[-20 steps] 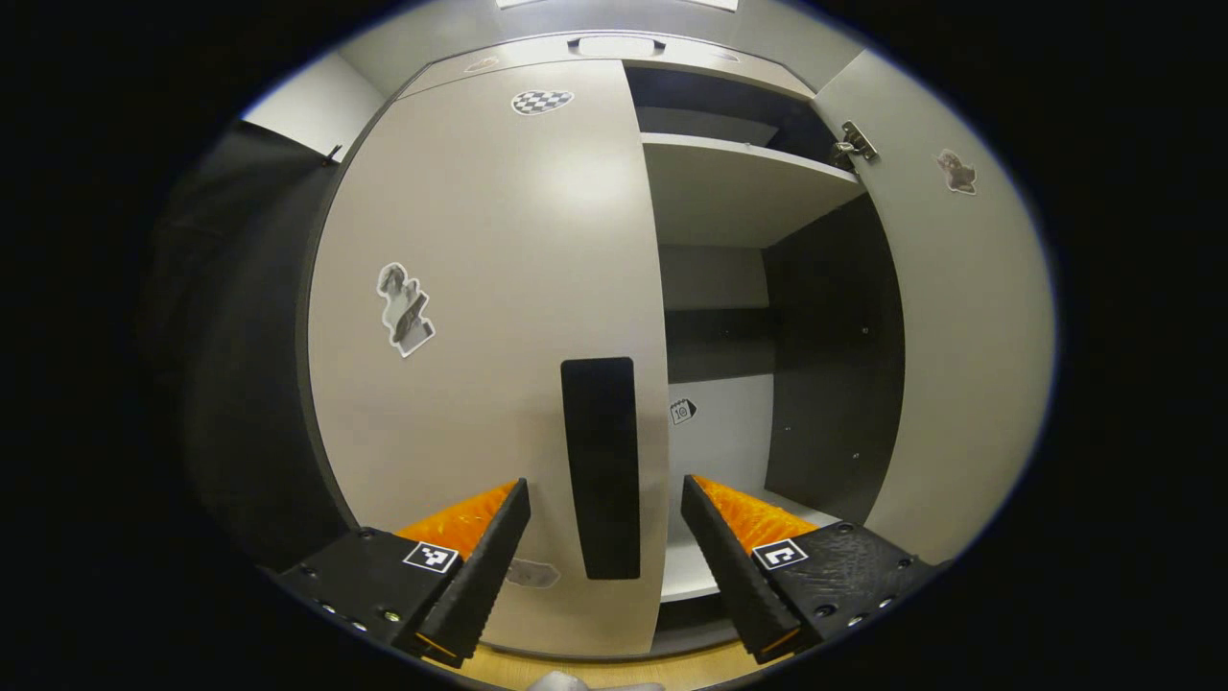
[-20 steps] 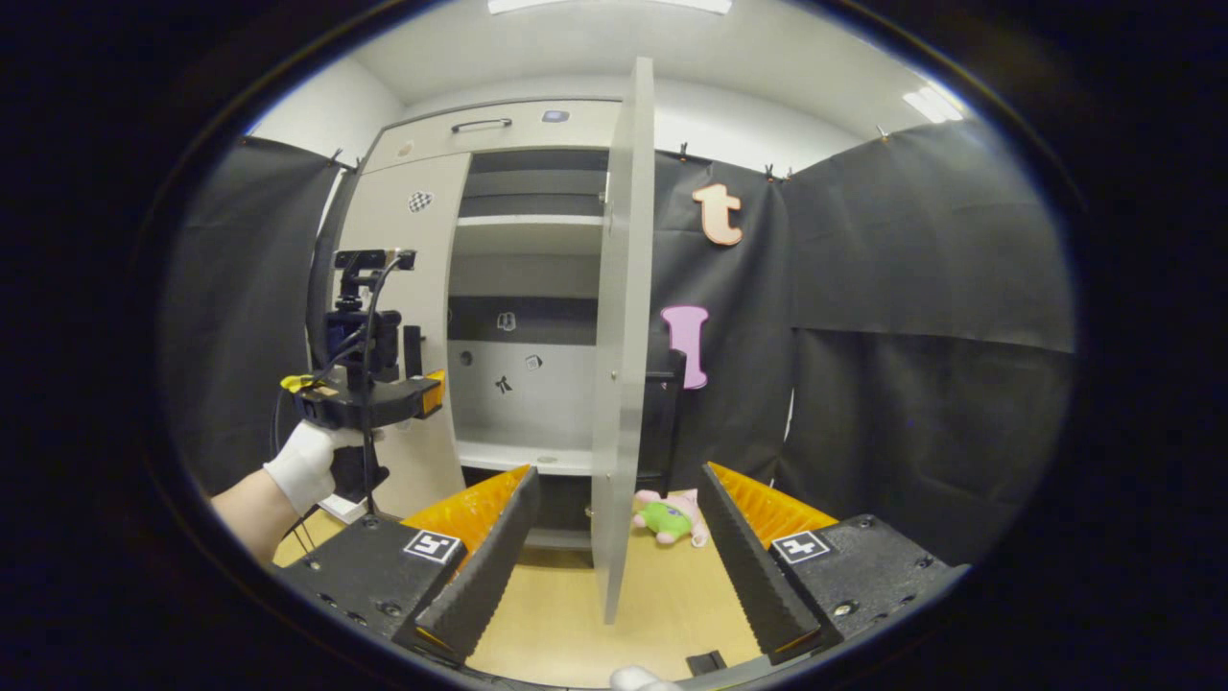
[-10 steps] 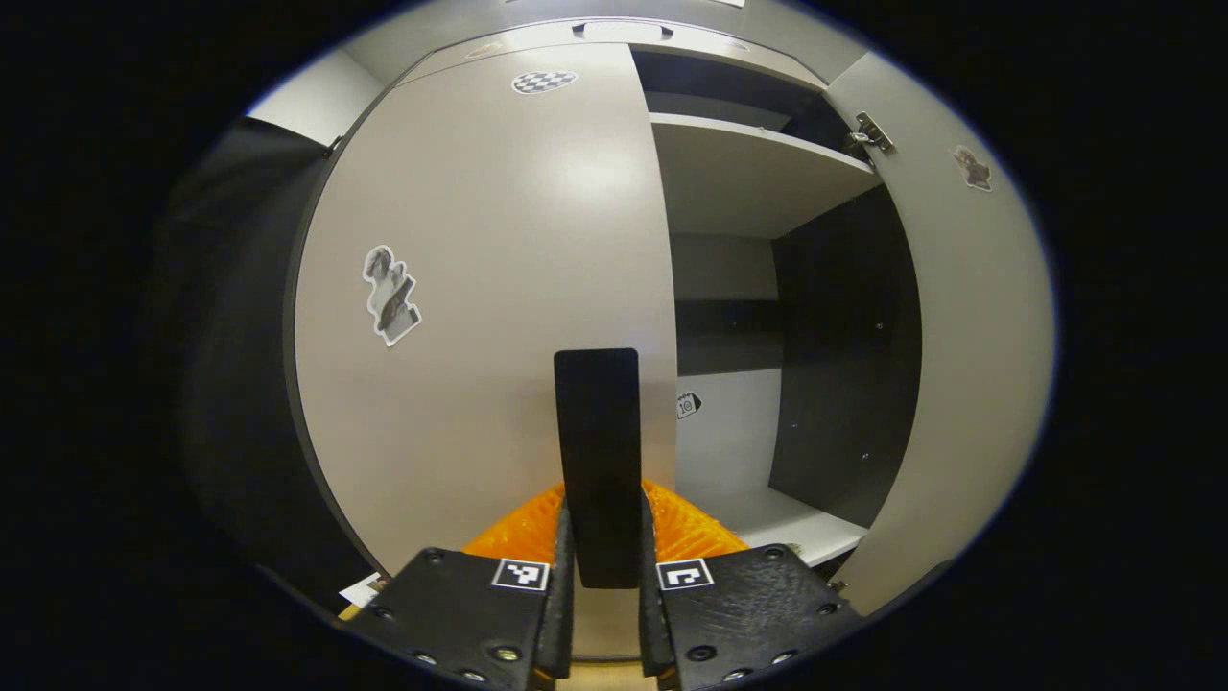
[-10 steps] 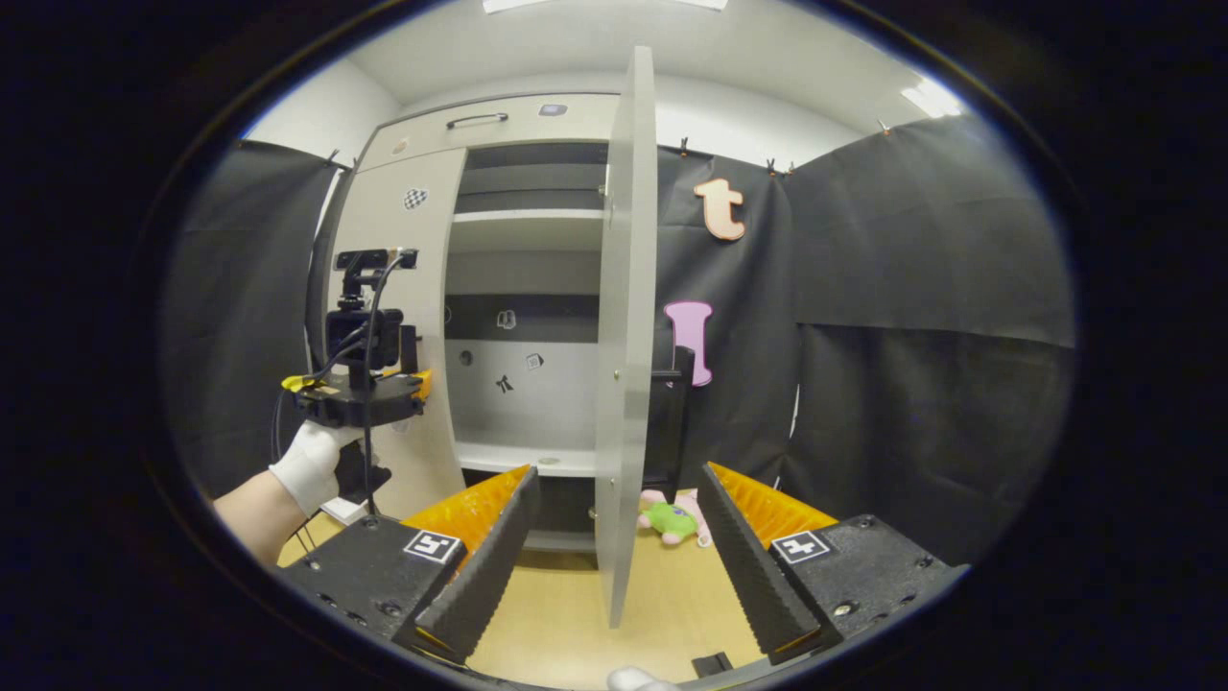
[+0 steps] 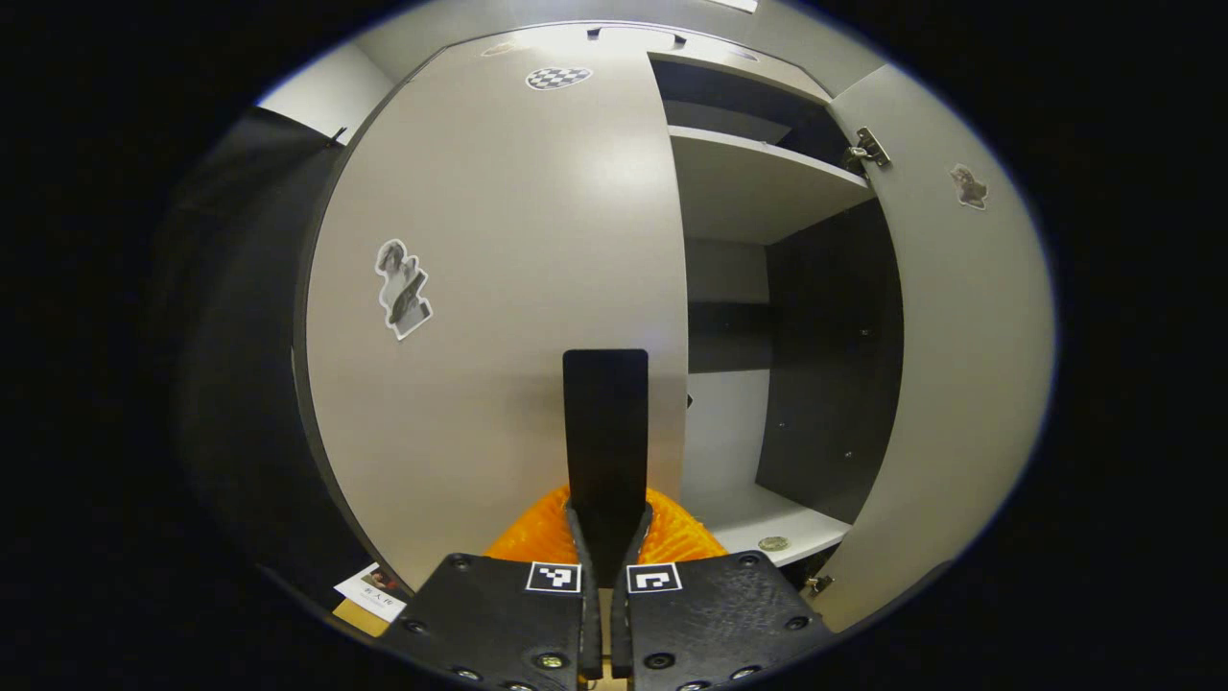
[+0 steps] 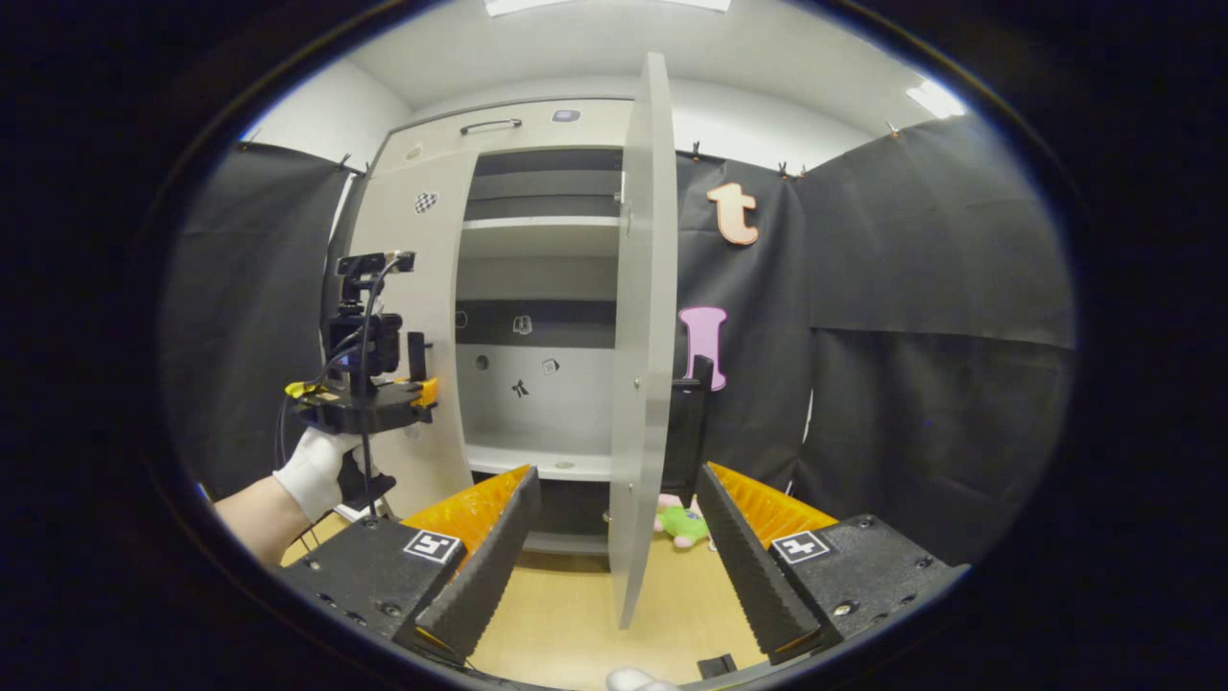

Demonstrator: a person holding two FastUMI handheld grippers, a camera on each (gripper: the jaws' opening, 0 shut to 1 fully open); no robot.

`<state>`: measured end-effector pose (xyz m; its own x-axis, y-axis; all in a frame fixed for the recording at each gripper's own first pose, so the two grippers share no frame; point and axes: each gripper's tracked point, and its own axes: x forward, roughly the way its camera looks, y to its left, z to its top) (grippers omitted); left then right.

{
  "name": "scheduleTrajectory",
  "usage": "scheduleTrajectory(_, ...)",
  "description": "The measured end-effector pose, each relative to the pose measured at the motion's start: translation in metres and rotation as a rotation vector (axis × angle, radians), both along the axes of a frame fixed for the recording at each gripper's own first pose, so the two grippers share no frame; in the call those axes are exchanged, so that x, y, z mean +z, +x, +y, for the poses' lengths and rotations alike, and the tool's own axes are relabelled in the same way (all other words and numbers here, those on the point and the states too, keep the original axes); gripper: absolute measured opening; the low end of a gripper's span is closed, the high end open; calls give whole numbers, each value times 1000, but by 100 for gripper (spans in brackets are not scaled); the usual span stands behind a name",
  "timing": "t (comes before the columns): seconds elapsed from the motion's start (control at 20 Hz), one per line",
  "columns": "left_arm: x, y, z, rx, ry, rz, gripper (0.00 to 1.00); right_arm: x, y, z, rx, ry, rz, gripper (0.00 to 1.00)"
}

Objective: Open the right door of the double-door shoe cabinet with the right hand, and open the left door with the left hand.

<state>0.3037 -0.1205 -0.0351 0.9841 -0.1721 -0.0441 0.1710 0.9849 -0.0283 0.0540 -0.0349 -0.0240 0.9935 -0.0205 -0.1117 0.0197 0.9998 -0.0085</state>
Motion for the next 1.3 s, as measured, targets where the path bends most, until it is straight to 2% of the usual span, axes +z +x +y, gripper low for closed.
scheduleTrajectory(0.25,1,-18,7,-23,-11,0,3,0,-16,14,26,-2,-9,100)
scheduleTrajectory(0.65,0,-47,28,-15,-11,-3,3,-4,-42,39,68,10,-10,100)
scheduleTrajectory(1.0,-1,-72,58,20,-10,-10,2,-7,-57,70,118,17,-7,100)
scheduleTrajectory(1.3,-2,-90,97,92,-4,-12,2,-13,-62,102,176,20,2,100)
